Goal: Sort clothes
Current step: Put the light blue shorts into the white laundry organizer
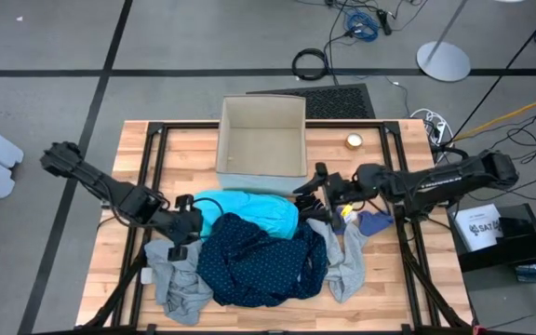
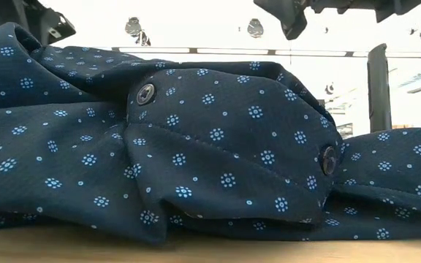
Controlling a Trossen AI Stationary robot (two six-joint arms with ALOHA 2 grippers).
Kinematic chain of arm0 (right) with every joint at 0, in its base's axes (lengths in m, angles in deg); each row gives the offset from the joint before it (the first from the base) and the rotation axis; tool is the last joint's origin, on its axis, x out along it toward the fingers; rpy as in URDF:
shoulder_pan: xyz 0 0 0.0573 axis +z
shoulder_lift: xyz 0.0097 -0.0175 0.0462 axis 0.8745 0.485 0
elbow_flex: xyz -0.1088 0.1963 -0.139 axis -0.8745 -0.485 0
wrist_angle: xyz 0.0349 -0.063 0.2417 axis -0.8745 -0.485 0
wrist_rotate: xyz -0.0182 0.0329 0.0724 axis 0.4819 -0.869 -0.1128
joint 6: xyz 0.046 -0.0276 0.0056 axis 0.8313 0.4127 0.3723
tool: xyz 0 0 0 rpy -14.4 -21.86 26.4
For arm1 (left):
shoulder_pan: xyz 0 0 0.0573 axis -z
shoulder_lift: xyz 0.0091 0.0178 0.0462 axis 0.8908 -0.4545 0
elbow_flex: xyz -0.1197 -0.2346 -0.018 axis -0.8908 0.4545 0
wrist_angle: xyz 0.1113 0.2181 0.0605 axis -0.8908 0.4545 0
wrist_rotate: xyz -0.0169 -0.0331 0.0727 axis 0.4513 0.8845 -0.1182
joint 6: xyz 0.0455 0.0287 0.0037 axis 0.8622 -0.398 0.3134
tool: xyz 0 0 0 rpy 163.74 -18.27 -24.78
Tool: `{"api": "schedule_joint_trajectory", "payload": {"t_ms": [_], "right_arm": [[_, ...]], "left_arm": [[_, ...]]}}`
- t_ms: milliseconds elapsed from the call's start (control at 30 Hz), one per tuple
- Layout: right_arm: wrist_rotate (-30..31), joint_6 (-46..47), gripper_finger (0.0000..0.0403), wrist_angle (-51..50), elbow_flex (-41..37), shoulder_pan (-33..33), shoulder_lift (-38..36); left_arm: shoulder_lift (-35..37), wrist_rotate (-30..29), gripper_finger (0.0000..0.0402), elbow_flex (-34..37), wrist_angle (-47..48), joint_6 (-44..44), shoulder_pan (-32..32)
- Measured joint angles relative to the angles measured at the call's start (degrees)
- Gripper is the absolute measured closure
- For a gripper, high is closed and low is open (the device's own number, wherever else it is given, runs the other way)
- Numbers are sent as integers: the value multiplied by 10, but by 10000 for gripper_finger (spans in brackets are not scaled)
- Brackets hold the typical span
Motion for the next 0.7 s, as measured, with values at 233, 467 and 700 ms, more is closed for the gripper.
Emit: {"api": "schedule_joint_trajectory", "payload": {"t_ms": [233, 467, 700], "right_arm": [[0, -13, 99, -26, 17, 4, 25], [5, -28, 99, -27, 17, 4, 31], [5, -31, 99, -34, 17, 8, 32]], "left_arm": [[-10, 17, 206, 0, 22, 0, 0], [-13, 24, 182, 4, 42, 21, 0], [-18, -15, 182, 22, 31, 30, 0]]}}
